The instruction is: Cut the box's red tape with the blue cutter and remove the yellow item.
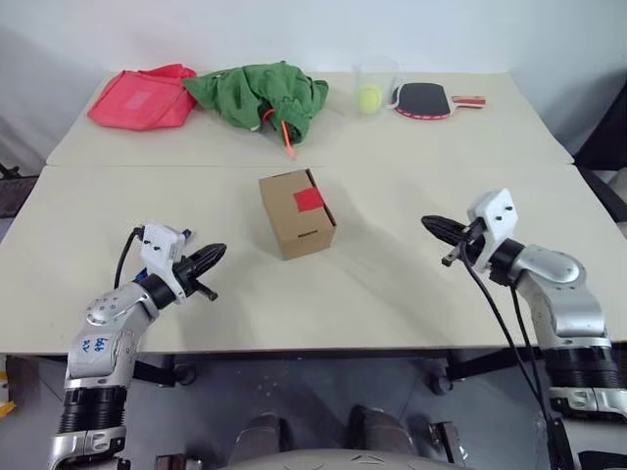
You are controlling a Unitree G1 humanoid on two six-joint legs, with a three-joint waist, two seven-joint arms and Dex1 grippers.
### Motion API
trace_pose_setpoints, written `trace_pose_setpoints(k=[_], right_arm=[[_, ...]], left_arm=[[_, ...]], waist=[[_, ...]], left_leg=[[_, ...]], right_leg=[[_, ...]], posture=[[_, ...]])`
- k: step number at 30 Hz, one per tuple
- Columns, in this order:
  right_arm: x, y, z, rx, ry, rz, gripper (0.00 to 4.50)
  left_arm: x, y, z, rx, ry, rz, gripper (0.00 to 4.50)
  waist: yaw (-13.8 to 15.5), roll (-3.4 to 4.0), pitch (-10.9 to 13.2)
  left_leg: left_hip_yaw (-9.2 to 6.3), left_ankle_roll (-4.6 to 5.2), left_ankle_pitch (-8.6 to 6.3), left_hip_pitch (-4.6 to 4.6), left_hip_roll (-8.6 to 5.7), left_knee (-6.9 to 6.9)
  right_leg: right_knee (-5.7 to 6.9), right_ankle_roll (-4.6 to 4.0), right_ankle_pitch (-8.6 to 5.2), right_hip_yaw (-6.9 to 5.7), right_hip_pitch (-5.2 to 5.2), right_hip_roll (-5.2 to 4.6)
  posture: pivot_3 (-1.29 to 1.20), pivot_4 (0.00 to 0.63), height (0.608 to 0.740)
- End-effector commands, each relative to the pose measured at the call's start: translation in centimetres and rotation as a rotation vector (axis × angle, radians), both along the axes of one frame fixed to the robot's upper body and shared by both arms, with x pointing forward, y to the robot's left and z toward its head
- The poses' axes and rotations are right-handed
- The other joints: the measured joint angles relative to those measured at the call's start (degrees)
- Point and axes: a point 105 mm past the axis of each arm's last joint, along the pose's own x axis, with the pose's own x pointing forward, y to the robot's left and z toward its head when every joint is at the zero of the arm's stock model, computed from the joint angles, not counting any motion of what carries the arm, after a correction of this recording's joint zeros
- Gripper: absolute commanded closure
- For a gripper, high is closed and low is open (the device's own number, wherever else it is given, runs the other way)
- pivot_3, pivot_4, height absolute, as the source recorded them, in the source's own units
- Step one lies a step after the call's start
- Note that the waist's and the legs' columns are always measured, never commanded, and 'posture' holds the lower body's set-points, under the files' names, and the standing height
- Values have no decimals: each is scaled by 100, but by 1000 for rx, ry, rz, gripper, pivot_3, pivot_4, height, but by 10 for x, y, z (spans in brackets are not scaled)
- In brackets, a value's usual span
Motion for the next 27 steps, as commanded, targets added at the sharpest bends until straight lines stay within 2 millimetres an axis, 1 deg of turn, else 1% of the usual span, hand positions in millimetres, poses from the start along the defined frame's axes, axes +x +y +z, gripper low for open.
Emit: trace_pose_setpoints(k=[1, 3, 7, 9, 14, 17, 20, 24, 27], right_arm=[[26, 20, -2, 9, 49, -11, 4500], [40, 33, -5, -2, 63, -10, 4500], [55, 54, -8, -34, 64, 16, 4500], [61, 67, -10, -49, 70, 36, 4500], [71, 93, -16, -88, 80, 65, 4500], [72, 111, -16, -84, 85, 105, 4500], [70, 125, -13, -77, 84, 155, 4500], [61, 139, -9, -79, 80, 252, 4500], [52, 143, -10, -85, 87, 320, 4500]], left_arm=[[15, -23, 5, 3, 2, -51, 4452], [23, -34, 7, -6, -6, -82, 4452], [28, -50, 10, -23, -15, -137, 4452], [28, -58, 8, -24, -11, -168, 4452], [30, -65, -3, -20, 8, -177, 4452], [29, -72, -8, -24, 13, -200, 4452], [28, -79, -6, -32, 1, -231, 4452], [26, -85, -2, -29, -13, -263, 4452], [24, -88, 4, -27, -27, -289, 4452]], waist=[[-4, 0, 0], [-4, 0, 0], [-12, 0, 0], [-23, 0, 0], [-128, 0, 0], [-167, 0, 0], [-163, 0, 0], [-152, 0, 0], [-152, 0, 0]], left_leg=[[3, -1, 3, 0, -2, 0], [20, -3, 11, 0, -5, 1], [35, -7, 11, -3, -4, -6], [35, -12, 8, -6, -8, -8], [37, -15, 10, -12, -9, -9], [38, -19, 11, -11, -7, -9], [37, -19, 12, -10, -5, -9], [36, -19, 12, -11, -4, -8], [36, -19, 12, -12, -3, -7]], right_leg=[[0, 0, 0, 2, 0, 0], [5, 0, 0, 2, 0, 0], [24, 0, 0, -2, -13, 2], [39, 0, 0, -5, -26, 4], [53, 0, 0, -3, -39, 4], [58, 0, 0, -1, -42, 5], [61, 0, 0, 0, -43, 5], [63, 0, 0, 1, -43, 4], [62, 0, 0, 2, -44, 4]], posture=[[0, 150, 740], [0, 150, 740], [0, 150, 740], [0, 150, 740], [0, 150, 740], [0, 150, 740], [0, 150, 740], [0, 150, 740], [0, 150, 740]])
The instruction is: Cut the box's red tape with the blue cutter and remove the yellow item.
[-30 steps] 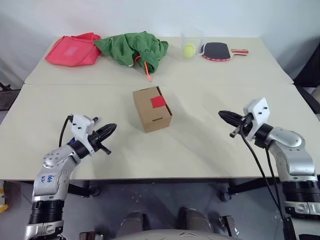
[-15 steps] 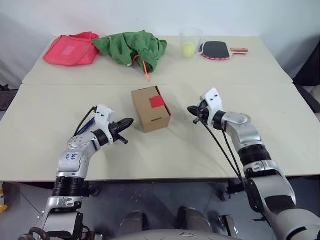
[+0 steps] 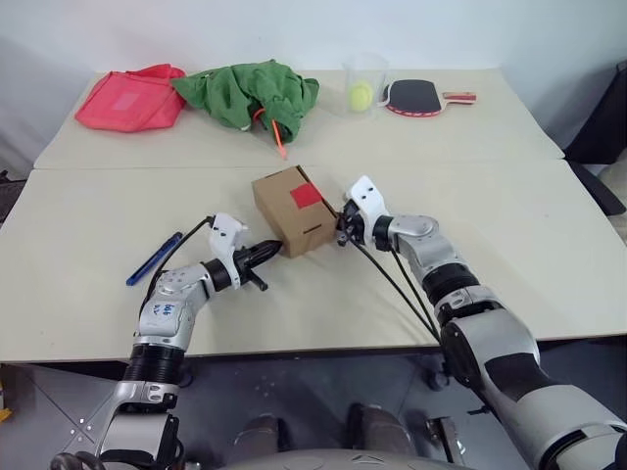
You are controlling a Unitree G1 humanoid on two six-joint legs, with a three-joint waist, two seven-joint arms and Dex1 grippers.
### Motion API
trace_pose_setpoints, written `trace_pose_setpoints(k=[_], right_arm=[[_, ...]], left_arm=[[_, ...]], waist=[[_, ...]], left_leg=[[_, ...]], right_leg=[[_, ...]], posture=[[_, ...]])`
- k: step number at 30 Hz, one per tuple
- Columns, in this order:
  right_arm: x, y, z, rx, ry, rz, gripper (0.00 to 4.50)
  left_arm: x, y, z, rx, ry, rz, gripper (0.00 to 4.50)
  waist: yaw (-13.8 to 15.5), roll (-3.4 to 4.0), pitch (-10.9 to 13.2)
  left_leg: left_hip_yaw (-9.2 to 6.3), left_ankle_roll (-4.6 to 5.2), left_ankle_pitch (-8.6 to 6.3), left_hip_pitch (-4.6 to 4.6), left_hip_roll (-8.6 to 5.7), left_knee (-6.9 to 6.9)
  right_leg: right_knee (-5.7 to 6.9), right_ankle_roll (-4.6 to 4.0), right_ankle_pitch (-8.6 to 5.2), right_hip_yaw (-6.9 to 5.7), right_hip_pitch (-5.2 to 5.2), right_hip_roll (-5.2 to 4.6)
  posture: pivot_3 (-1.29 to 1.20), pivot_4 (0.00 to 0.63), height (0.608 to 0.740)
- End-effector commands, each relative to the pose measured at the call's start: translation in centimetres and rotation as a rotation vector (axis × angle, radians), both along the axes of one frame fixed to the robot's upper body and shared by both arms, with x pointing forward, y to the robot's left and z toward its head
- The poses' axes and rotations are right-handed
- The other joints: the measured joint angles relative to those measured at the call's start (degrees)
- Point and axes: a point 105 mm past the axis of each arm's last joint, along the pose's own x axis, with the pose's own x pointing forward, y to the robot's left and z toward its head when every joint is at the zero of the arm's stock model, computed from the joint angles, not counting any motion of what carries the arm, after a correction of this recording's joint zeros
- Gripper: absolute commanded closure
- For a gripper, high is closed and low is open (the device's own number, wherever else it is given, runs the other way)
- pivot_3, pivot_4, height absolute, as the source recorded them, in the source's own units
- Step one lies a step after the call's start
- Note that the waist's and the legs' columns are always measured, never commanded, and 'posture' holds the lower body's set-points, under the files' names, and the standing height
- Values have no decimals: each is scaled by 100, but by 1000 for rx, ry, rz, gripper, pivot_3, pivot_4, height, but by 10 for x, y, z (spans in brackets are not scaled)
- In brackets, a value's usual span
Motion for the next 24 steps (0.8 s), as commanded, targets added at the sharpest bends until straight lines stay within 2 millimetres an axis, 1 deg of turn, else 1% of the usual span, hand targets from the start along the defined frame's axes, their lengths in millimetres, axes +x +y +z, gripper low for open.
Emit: trace_pose_setpoints(k=[1, 4, 9, 12, 18, 24], right_arm=[[-14, 10, 13, 7, -34, 111, 4500], [-25, 5, 9, -8, -30, 132, 4500], [-37, -6, 1, -36, -8, 127, 4500], [-46, -11, -3, -67, -9, 141, 4500], [-53, -12, 6, -83, -46, 159, 4500], [-62, -5, 12, -96, -60, 203, 4500]], left_arm=[[-3, -11, 19, -2, -62, -64, 4452], [-9, -15, 24, 8, -62, -101, 4452], [-19, -23, 26, 17, -40, -141, 4452], [-30, -29, 27, 23, -16, -170, 4452], [-54, -28, 20, 42, 58, -186, 4452], [-63, -18, 14, 39, 109, -139, 4452]], waist=[[4, 0, 0], [13, 0, 0], [4, 0, 0], [7, 0, 0], [7, -1, 0], [13, -1, 0]], left_leg=[[-1, 0, 0, 0, 1, 0], [-2, 0, 0, -2, 1, 0], [4, 0, 0, -4, 1, 1], [4, -1, 0, -4, 1, 0], [4, -2, -1, -4, 5, 1], [-4, -2, -1, -2, 7, 1]], right_leg=[[1, 0, 0, 0, -1, 0], [1, 0, 0, -1, -2, 0], [7, 0, 0, 5, -11, 0], [7, 0, 0, 7, -12, 0], [7, -1, 0, 12, -16, 0], [8, -1, -1, 20, -19, 0]], posture=[[0, 150, 740], [0, 150, 740], [0, 150, 740], [0, 150, 740], [0, 150, 740], [0, 150, 740]])
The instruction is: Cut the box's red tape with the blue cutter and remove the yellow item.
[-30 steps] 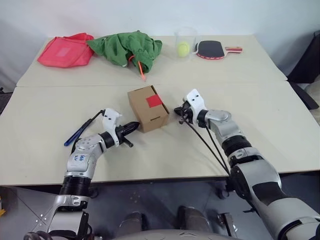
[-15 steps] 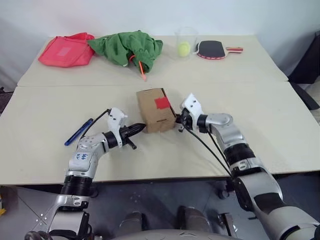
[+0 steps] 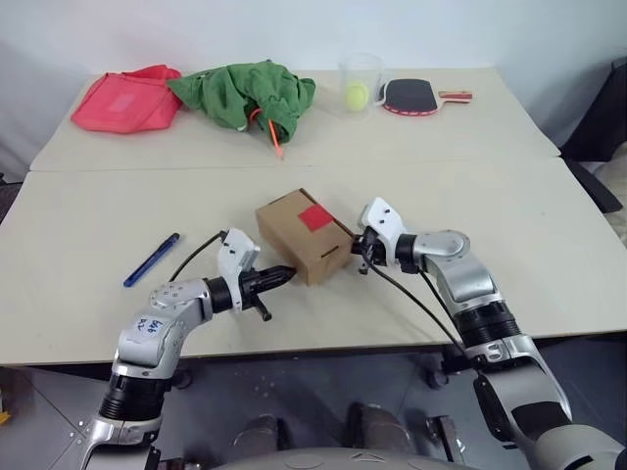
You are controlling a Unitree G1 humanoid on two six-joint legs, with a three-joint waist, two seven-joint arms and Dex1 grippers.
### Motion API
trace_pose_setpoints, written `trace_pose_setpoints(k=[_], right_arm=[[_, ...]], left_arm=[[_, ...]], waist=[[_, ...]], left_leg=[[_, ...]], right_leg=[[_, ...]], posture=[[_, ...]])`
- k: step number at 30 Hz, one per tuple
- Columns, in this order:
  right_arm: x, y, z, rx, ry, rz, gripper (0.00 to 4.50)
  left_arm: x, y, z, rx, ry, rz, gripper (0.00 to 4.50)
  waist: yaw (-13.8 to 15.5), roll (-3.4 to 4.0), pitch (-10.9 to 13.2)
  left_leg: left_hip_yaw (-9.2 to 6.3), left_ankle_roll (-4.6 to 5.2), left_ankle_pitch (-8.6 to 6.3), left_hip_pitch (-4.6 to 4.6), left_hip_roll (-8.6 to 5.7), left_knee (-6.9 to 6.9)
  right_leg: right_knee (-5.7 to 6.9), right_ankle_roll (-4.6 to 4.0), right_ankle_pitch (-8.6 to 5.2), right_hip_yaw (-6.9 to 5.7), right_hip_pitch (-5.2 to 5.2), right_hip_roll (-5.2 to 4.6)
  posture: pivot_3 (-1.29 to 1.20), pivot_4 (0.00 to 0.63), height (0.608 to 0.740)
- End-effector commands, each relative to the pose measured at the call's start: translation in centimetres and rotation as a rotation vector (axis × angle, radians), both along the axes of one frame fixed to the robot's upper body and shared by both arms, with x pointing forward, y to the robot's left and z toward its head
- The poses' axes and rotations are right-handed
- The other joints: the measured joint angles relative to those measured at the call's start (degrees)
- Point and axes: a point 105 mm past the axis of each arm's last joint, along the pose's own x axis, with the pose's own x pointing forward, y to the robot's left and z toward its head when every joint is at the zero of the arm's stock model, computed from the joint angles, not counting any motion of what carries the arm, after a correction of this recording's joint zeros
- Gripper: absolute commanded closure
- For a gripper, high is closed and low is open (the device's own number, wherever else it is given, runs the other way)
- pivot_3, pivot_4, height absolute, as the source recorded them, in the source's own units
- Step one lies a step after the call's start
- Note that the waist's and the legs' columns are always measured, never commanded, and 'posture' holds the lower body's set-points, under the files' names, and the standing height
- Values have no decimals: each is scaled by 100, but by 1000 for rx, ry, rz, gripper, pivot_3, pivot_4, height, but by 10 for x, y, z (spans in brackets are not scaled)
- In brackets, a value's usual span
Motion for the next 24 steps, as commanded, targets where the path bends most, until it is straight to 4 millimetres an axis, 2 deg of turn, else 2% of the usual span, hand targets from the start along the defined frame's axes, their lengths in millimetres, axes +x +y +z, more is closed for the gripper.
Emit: trace_pose_setpoints(k=[1, 4, 8, 17, 24], right_arm=[[-11, 13, 13, 10, -29, 78, 4500], [-18, 17, 11, 6, -18, 106, 4500], [-15, 11, 8, -5, -15, 85, 4500], [3, -6, 10, -48, -53, 29, 4500], [11, -14, 12, -82, -91, 10, 4500]], left_arm=[[-5, 1, 11, -24, -28, 7, 4452], [-4, 6, 9, -19, -25, 30, 4452], [2, 4, 11, -18, -35, 30, 4452], [3, -28, 16, -38, -35, -86, 4452], [0, -36, 13, -35, -12, -120, 4452]], waist=[[5, 0, 0], [14, 0, 0], [18, 0, 0], [8, 0, 0], [3, 0, 0]], left_leg=[[-10, 0, 0, 0, 1, 0], [-24, 0, 0, 0, -2, 2], [-27, 0, 0, -1, -4, 2], [-20, 0, 0, 0, -10, 2], [6, 0, 0, 0, -7, 2]], right_leg=[[0, 0, 0, 2, 0, 0], [0, 0, 0, 3, 0, -1], [0, 0, 0, 2, 0, -1], [0, 0, 0, 2, 0, 0], [0, 0, 0, 2, -1, 2]], posture=[[0, 150, 740], [0, 150, 740], [0, 150, 740], [0, 150, 740], [0, 150, 740]])
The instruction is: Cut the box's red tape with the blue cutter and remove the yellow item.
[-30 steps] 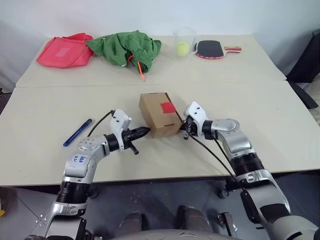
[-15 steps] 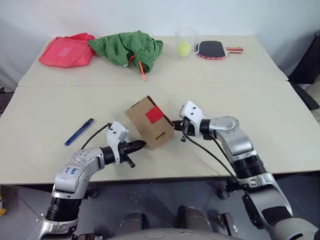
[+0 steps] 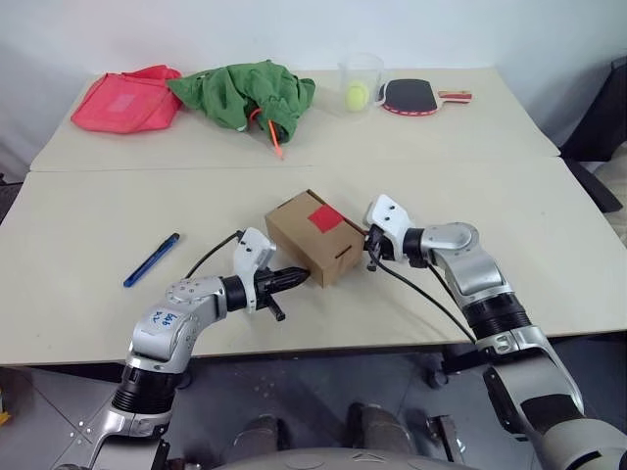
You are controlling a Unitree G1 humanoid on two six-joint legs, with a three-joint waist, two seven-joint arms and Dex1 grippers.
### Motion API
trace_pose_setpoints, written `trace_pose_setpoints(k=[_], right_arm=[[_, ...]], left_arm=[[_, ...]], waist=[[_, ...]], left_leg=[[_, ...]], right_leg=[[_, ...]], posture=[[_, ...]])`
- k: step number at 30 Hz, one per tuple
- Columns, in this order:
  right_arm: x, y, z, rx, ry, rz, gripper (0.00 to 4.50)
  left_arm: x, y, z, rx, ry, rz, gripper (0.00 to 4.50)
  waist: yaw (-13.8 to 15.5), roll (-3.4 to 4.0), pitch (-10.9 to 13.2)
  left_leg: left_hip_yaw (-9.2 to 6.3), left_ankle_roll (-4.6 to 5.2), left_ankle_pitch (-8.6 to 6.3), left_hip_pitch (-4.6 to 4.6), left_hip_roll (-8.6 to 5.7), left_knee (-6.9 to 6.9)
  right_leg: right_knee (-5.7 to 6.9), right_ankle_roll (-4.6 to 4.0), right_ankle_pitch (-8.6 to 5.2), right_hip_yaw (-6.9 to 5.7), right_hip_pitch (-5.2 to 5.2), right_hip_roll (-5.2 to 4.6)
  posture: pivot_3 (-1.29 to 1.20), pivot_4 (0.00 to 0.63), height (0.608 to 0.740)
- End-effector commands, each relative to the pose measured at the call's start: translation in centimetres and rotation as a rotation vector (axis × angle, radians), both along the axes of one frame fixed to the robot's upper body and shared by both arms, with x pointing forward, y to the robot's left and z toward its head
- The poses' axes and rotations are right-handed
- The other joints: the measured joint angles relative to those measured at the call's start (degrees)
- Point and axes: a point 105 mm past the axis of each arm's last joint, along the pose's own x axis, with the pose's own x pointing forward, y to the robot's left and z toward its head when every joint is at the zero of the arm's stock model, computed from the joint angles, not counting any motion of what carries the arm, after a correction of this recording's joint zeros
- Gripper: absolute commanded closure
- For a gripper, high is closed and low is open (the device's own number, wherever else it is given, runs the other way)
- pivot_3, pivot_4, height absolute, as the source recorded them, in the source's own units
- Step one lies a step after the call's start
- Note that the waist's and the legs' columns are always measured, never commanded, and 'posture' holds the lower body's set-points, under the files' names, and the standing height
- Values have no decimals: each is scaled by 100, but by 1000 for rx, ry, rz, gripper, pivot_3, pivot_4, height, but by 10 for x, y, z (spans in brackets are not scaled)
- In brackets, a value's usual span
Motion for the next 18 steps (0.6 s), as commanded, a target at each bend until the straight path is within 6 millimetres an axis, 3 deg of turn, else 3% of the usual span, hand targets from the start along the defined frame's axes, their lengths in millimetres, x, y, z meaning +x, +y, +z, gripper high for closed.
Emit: trace_pose_setpoints(k=[1, 6, 12, 15, 18], right_arm=[[0, 1, 13, -3, -57, 26, 4500], [4, -16, 14, -61, -101, -22, 4500], [28, -50, 19, -149, -209, -171, 4500], [31, -52, 32, -105, -212, -175, 4500], [26, -42, 39, -49, -175, -113, 4500]], left_arm=[[-7, -10, 8, -21, -22, -60, 4452], [-4, 1, 8, -20, -27, -11, 4452], [-7, 17, 8, -3, -37, 33, 4452], [-7, 30, 11, 11, -51, 70, 4452], [-8, 29, 10, 19, -43, 56, 4452]], waist=[[0, 0, 0], [11, 0, 0], [-5, -1, 0], [-19, -1, 1], [-10, 0, 0]], left_leg=[[5, 0, 0, 0, 0, 0], [8, 0, 0, 0, 4, 1], [15, 0, 0, 0, 3, 1], [16, 0, 0, 1, 8, 0], [14, 0, 0, 2, 9, -1]], right_leg=[[-1, 0, 0, 1, 0, 0], [-1, 0, 0, 2, 1, -3], [-2, 0, 0, 4, -1, -2], [-3, -1, -1, 6, -3, -2], [-2, -1, -1, 10, -5, -1]], posture=[[0, 150, 740], [0, 150, 740], [0, 150, 740], [0, 150, 740], [0, 150, 740]])
